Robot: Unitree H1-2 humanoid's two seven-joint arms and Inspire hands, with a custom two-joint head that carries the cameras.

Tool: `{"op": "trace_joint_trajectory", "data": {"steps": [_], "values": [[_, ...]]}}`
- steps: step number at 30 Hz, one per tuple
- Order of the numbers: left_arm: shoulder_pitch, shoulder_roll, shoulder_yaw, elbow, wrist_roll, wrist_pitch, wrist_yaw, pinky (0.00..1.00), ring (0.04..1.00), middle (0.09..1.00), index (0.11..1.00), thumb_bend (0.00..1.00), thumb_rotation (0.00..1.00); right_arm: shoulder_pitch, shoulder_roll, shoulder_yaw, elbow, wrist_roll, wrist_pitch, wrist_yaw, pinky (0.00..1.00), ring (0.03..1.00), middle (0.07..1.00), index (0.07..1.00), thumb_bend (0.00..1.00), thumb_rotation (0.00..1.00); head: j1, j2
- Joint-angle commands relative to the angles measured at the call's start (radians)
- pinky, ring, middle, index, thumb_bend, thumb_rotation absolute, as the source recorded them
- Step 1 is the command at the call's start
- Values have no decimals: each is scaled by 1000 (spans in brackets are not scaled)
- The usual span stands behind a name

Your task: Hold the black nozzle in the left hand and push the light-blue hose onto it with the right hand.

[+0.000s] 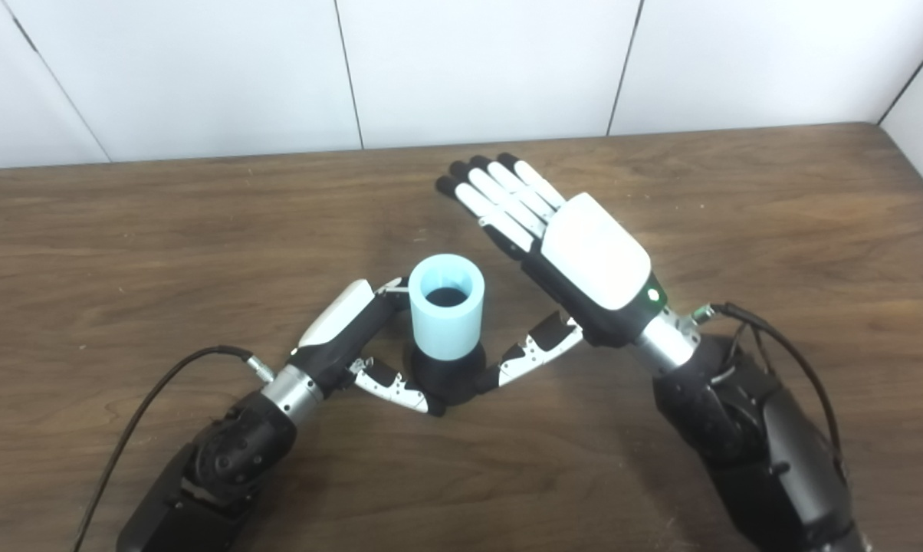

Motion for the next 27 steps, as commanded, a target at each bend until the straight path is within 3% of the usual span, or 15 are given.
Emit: {"op": "trace_joint_trajectory", "data": {"steps": [1,17,18,19,21,24,27], "values": [[18,15,-18,30,17,24,-49,963,750,603,484,523,68,-9,22,-38,-23,30,20,-39,1000,1000,1000,1000,919,561,-5,-2],[22,37,-12,-3,6,28,-70,960,754,641,491,522,74,121,217,-150,-28,245,269,-29,972,1000,1000,1000,882,599,13,-22],[23,40,-12,-4,1,26,-74,979,777,685,572,697,129,124,225,-157,-23,264,281,-29,958,1000,1000,1000,883,610,16,-24],[24,42,-12,-6,-3,25,-77,990,791,712,622,806,165,126,230,-161,-20,278,290,-28,948,1000,1000,1000,883,617,16,-24],[25,50,-10,-14,-22,22,-94,996,798,726,648,861,183,129,239,-171,-8,307,304,-30,944,1000,1000,1000,883,620,28,-30],[14,83,9,-38,-107,8,-151,1000,904,863,770,964,276,135,259,-199,41,404,336,-30,923,998,1000,1000,898,670,33,-37],[3,112,55,-39,-173,-14,-169,1000,940,913,818,992,311,130,276,-217,70,500,357,-16,921,999,1000,1000,898,680,39,-50]]}}
